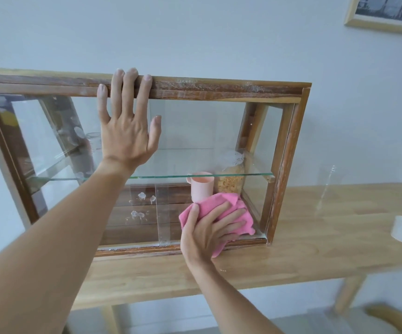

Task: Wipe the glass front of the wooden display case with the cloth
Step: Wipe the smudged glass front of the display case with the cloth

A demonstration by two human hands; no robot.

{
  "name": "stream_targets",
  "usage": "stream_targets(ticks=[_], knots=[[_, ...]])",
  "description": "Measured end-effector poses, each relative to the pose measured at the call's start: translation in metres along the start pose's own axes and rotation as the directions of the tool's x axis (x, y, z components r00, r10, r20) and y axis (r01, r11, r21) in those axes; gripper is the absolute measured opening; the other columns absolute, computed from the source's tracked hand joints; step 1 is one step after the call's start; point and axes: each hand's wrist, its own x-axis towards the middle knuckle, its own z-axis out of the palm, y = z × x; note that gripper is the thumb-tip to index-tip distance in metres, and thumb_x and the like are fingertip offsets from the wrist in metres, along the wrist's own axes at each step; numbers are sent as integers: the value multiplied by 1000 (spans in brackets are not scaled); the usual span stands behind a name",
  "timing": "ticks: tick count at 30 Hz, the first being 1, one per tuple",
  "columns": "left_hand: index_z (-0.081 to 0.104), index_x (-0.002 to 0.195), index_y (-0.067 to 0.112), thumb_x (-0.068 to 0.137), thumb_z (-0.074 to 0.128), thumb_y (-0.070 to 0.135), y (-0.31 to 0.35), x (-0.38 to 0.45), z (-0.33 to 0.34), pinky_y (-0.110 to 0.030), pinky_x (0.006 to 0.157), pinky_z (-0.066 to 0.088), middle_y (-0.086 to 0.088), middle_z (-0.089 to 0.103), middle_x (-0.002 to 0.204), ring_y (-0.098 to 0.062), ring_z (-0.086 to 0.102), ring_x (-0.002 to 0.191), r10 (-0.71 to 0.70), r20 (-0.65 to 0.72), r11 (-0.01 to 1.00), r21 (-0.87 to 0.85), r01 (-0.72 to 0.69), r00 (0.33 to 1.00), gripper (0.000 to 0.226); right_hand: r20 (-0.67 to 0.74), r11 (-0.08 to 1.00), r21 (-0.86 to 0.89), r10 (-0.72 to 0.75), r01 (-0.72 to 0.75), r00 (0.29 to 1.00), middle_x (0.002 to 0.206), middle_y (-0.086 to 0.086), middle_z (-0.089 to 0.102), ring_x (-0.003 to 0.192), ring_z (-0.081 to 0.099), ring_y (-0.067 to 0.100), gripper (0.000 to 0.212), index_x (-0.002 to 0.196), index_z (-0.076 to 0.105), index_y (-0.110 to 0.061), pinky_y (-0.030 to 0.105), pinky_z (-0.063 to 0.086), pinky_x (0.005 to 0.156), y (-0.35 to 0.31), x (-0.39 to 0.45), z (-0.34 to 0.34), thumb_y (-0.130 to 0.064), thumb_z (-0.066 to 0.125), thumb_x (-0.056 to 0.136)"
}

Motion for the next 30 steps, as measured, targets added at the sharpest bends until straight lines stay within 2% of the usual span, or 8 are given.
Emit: stream_targets(ticks=[3,7,11,14,16,20,24,30], knots=[[12,159,21,102,23,45,0,0,1,-41,124,-8,-13,22,164,-31,12,153,5,-9,1000,11,-4,1000,63,91,999,-16,-49,51,995,150,18,-51,144,-40,44,101,160,-8,-1,51,-28,116,6,-22,15,-71,8,91],[12,159,21,102,21,45,0,0,1,-40,124,-9,-13,22,164,-31,12,153,2,-4,1000,16,-2,1000,63,-15,993,57,103,-102,995,155,18,-47,148,-35,43,98,157,-25,-10,62,-16,121,15,19,-12,-75,2,89],[12,159,20,102,20,46,1,1,-1,-42,124,-8,-13,20,165,-31,10,153,-5,16,1000,3,5,1000,63,-80,942,215,281,-258,956,164,18,-34,151,-25,47,98,160,-21,-12,68,-8,120,8,49,-41,-74,5,87],[14,159,20,102,20,46,1,0,0,-44,124,-5,-13,23,164,-30,12,153,-9,12,1000,4,9,1000,63,-202,995,101,26,-5,979,166,19,-28,151,-24,47,97,162,-12,-11,72,-4,118,-24,60,-54,-74,4,90],[14,159,21,101,21,47,1,1,2,-44,124,-3,-12,23,164,-30,11,153,-7,4,1000,6,7,1000,63,-317,980,-46,-199,195,927,169,22,-15,153,-18,48,89,164,-1,-10,72,-5,119,-57,87,-74,-67,13,96],[13,159,21,102,20,47,-1,0,4,-44,124,-3,-11,22,164,-28,8,153,-9,1,1000,4,9,1000,64,-453,933,-176,-360,314,815,169,25,1,154,-5,51,82,163,13,-6,72,0,119,-97,125,-101,-59,25,102],[11,160,22,102,20,47,0,-2,4,-45,124,0,-10,22,164,-27,8,154,-13,-8,1000,18,13,1000,64,-409,853,-316,-517,414,752,169,26,5,154,1,51,77,162,6,-8,71,1,120,-51,107,-81,-57,21,105],[15,159,21,101,22,45,-1,-1,6,-45,124,0,-10,22,163,-28,11,153,-15,-22,1000,14,15,1000,63,-155,860,-355,-442,368,883,167,29,0,151,0,56,79,158,18,-6,81,14,111,47,45,-33,-64,17,103]])
